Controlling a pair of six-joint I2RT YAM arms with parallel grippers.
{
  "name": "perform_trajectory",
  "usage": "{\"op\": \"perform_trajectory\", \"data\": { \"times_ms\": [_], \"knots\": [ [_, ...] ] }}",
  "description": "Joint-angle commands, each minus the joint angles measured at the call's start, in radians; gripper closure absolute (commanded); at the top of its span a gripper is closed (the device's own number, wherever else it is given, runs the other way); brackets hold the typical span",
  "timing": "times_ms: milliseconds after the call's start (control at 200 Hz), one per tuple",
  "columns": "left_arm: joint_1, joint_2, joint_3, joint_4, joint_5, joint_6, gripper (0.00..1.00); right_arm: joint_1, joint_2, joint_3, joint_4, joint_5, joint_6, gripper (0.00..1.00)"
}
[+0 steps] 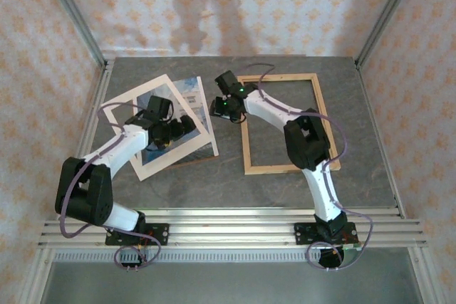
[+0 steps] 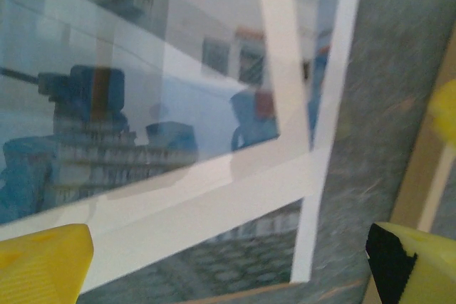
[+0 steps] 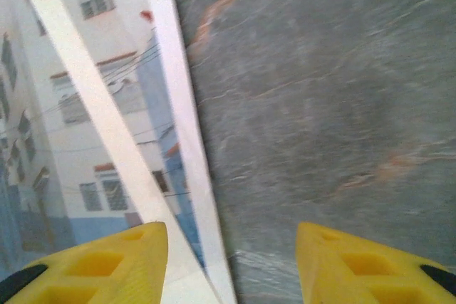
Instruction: Put the photo into the frame
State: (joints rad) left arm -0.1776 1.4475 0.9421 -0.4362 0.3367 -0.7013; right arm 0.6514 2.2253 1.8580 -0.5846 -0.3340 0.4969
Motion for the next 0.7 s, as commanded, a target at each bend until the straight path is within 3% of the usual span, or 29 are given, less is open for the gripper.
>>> {"op": "perform_trajectory", "data": {
  "times_ms": [0,345,696],
  "knots": [
    [0.053,0.041,0.056,-0.01,-0.035,0.023,0.0,0.011,0.036,0.046,0.022,-0.019,0.015,0.5],
    [0.077,0.192,0.06,0.117,-0.027,0.019,0.0,0.01,0.127,0.093,0.034,-0.038,-0.001,0.48],
    [0.076,0.223,-0.017,0.152,-0.015,0.013,0.0,0.019,0.13,0.031,0.097,-0.115,0.026,0.51]
  ]
}}
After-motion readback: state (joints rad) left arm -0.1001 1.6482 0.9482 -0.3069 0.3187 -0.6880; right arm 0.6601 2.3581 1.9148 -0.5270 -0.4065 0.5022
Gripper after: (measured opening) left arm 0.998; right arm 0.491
